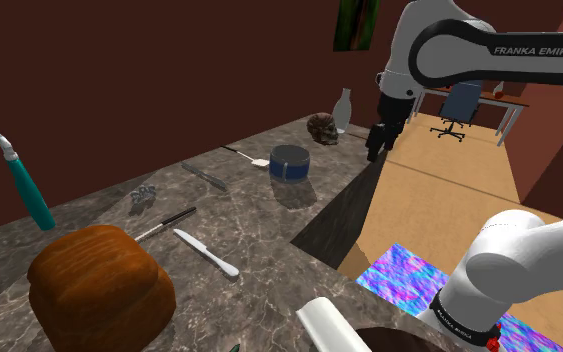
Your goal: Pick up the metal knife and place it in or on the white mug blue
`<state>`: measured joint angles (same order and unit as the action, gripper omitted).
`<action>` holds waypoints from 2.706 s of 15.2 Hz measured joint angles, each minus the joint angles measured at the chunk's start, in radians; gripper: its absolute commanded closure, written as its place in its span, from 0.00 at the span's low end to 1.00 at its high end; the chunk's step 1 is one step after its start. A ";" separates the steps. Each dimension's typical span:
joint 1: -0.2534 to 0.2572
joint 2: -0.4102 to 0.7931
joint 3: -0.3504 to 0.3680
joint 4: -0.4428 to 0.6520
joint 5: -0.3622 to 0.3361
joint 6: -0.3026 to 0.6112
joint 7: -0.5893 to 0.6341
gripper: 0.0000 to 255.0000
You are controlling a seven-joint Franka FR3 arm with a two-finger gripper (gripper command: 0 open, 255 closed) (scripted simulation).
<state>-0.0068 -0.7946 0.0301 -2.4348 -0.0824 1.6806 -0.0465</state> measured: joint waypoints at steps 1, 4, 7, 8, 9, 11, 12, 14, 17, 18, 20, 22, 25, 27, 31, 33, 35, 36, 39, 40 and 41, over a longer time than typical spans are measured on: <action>0.000 0.000 0.000 0.000 0.000 0.000 0.000 0.00; 0.016 0.055 0.036 0.016 0.027 0.023 0.040 0.00; 0.038 0.124 0.086 0.028 0.062 0.059 0.095 0.00; 0.045 0.148 0.103 0.035 0.074 0.069 0.114 0.00; 0.051 0.177 0.118 0.043 0.083 0.083 0.131 0.00; 0.060 0.241 0.147 0.068 0.098 0.110 0.163 0.00; 0.067 0.270 0.164 0.083 0.107 0.117 0.183 0.00; 0.077 0.330 0.193 0.113 0.120 0.135 0.216 0.00; 0.089 0.432 0.236 0.166 0.130 0.166 0.269 0.00; 0.094 0.463 0.249 0.192 0.133 0.165 0.286 0.00; 0.105 0.529 0.278 0.222 0.136 0.189 0.324 0.00; 0.115 0.600 0.306 0.271 0.133 0.201 0.364 0.00; 0.131 0.707 0.337 0.347 0.120 0.212 0.416 0.00; 0.147 0.780 0.359 0.411 0.109 0.209 0.458 0.00; 0.180 0.942 0.384 0.541 0.071 0.212 0.524 0.00; 0.207 1.025 0.394 0.614 0.051 0.208 0.563 0.00; 0.235 1.105 0.400 0.691 0.031 0.198 0.596 0.00; 0.252 1.149 0.402 0.744 0.021 0.183 0.611 0.00; 0.297 1.270 0.401 0.875 -0.005 0.157 0.644 0.00; 0.312 1.301 0.401 0.908 -0.011 0.151 0.655 0.00; 0.317 1.314 0.401 0.916 -0.013 0.153 0.659 0.00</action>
<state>0.3106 0.5190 0.4308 -1.5186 -0.0952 1.8337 0.6124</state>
